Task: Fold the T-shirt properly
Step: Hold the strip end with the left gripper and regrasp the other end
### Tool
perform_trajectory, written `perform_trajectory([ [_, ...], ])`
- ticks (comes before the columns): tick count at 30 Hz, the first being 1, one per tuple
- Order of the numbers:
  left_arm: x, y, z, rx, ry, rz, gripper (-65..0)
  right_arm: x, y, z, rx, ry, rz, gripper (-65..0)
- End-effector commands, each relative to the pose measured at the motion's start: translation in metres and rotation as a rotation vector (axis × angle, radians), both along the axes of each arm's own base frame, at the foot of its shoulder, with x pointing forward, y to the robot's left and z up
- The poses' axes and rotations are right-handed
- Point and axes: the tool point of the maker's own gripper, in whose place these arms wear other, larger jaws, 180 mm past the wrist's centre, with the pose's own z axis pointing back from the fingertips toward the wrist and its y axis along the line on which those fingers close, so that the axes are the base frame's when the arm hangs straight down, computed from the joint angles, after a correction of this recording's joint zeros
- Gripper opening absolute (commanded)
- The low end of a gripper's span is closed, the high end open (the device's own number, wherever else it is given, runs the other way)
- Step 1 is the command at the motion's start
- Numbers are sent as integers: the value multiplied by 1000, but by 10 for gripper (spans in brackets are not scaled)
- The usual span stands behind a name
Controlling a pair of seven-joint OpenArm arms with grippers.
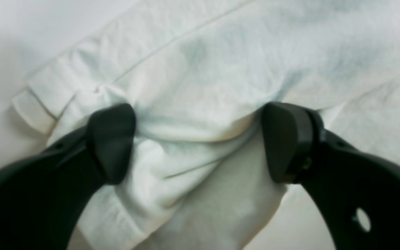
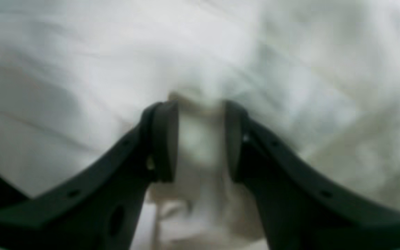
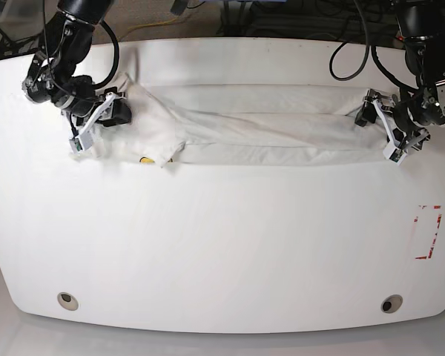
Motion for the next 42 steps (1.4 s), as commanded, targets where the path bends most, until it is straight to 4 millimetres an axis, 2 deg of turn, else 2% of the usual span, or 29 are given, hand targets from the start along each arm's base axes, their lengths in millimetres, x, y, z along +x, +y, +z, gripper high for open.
perform_trajectory([
  [1, 6, 7, 9, 21, -20, 0, -119, 16, -10, -9, -18, -15, -30, -444],
  [5, 17, 6, 17, 17, -47, 2, -119, 22, -19, -27, -46, 1, -33, -444],
  [7, 24, -1, 24, -40, -79, 5, -119, 20, -22, -36, -48, 32, -27, -445],
  [9, 30, -1, 36, -98, -116, 30, -118, 18, -21, -39, -40, 42, -30, -445],
  [13, 31, 22, 60, -193, -153, 137, -111, 19, -22, -37, -45, 37, -30, -447],
  [16, 31, 50, 86, -234, -191, 205, -65, 18, -22, -37, -46, 38, -29, -447],
  [19, 26, 70, 99, -261, -234, 268, -38, 18, -21, -37, -46, 37, -26, -447],
  [22, 10, 84, 88, -275, -206, 326, -17, 18, -20, -38, -43, 39, -25, -447],
  [30, -10, 91, 46, -345, -89, 413, -15, 18, -17, -39, -36, 40, -26, -447],
  [34, -14, 84, 33, -373, -48, 415, -15, 18, -17, -38, -36, 39, -25, -447],
  [39, -15, 60, 12, -420, 10, 393, -17, 18, -17, -39, -35, 41, -26, -447],
  [42, -15, 53, 11, -429, 12, 384, -35, 18, -18, -39, -35, 41, -27, -447],
])
